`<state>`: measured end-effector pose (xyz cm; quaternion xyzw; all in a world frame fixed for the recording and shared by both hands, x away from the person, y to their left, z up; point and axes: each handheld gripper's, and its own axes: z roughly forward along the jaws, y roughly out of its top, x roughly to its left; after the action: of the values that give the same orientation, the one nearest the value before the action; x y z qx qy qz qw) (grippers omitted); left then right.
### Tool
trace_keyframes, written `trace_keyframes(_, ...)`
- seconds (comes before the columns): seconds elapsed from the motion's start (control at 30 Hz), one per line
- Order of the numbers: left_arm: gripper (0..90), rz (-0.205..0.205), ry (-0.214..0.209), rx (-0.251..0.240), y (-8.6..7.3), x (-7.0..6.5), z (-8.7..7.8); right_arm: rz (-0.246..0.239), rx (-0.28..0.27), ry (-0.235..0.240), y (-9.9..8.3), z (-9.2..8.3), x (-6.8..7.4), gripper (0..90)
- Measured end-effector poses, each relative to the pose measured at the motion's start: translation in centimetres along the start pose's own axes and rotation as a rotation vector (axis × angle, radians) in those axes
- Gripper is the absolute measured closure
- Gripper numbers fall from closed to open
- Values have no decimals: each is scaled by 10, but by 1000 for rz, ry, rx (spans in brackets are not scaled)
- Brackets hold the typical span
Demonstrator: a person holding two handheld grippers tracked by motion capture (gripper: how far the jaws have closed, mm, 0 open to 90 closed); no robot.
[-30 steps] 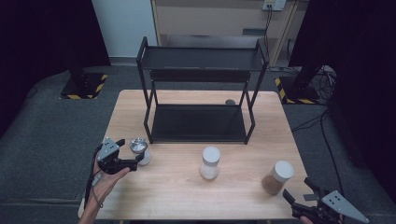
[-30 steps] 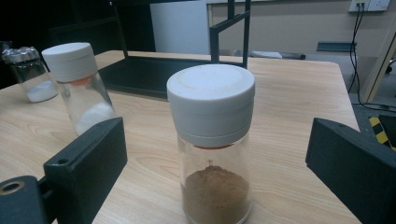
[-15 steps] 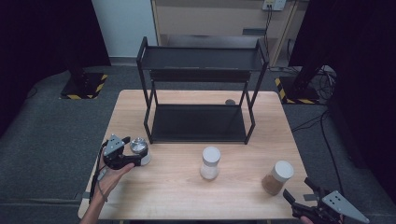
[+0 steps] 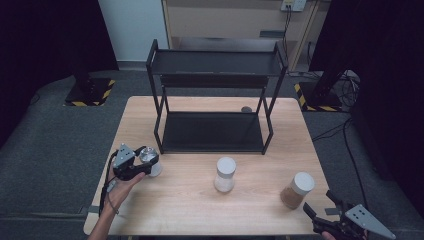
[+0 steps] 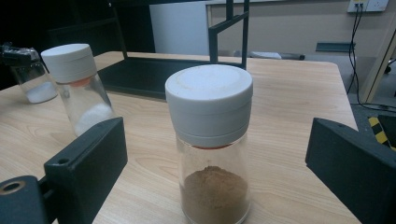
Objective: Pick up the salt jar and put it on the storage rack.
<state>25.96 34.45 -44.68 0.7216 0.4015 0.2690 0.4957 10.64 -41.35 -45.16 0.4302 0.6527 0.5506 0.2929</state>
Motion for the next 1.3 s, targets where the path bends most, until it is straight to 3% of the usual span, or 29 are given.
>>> trace_keyframes(0.37,338,0,-13,0,1,2,-2,-2,0,2,0,0,0,60)
trace_keyframes(0.57,339,1,-58,-11,7,5,-4,-4,1,2,0,0,0,60)
trace_keyframes(0.9,338,59,-135,-12,27,-1,1,-4,2,4,0,0,0,60)
trace_keyframes(1.07,339,84,-190,-2,41,-4,9,-4,1,5,0,0,0,60)
trace_keyframes(1.3,339,98,-232,2,54,-8,19,-4,1,6,0,1,0,60)
